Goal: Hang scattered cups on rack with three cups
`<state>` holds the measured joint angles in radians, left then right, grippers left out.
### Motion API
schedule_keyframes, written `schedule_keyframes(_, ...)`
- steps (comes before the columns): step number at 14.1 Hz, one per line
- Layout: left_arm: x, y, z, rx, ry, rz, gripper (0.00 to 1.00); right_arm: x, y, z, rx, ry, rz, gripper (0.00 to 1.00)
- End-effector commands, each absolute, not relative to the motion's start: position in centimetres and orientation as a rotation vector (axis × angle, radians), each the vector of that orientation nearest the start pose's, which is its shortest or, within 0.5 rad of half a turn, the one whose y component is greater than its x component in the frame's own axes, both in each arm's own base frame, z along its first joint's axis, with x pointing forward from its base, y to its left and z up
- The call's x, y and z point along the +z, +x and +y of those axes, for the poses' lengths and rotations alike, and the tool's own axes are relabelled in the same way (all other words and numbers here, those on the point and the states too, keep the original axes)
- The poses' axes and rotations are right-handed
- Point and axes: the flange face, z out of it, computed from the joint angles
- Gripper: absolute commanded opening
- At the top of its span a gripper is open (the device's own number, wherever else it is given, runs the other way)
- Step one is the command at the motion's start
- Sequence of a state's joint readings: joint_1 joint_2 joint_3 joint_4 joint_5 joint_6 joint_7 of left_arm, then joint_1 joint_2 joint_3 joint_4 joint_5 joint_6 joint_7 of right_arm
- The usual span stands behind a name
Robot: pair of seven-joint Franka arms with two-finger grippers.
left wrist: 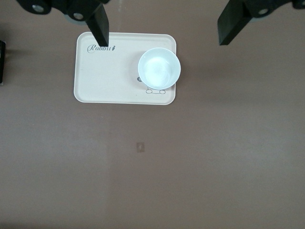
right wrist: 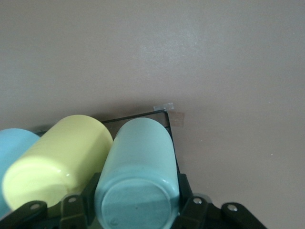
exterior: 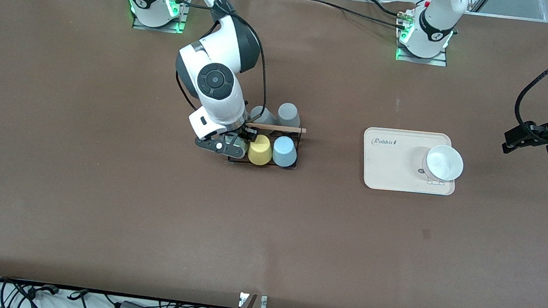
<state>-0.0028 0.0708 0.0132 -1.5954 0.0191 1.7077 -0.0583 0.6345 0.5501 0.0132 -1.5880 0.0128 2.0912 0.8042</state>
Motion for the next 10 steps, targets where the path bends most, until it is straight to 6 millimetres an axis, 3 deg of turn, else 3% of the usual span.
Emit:
schedule_keyframes(1, 59.3, 58.1, 0.4, -0.070, -3.140, -0.087, 1.00, 30.0, 54.1, 42.0, 0.060, -3.168, 0.240, 0.28)
schedule_keyframes(3, 59.4, 58.1, 0.5, -0.072, -3.140, -0.091, 1.00, 30.0, 54.2, 41.9, 0.058, -3.164, 0.244, 0.32)
schedule_keyframes(5, 59.4, 58.1, 0.6, -0.070, -3.141, -0.094, 1.00, 30.0, 54.2, 41.8, 0.058, -3.164, 0.248, 0.69)
schedule_keyframes(6, 59.3, 58.1, 0.6, -0.067, -3.141, -0.094, 1.00, 30.0, 54.3, 41.7, 0.059, -3.163, 0.252, 0.98)
schedule_keyframes(10, 59.3, 58.1, 0.6, -0.067, -3.141, -0.094, 1.00, 31.0, 54.6, 41.3, 0.052, -3.158, 0.257, 1.00)
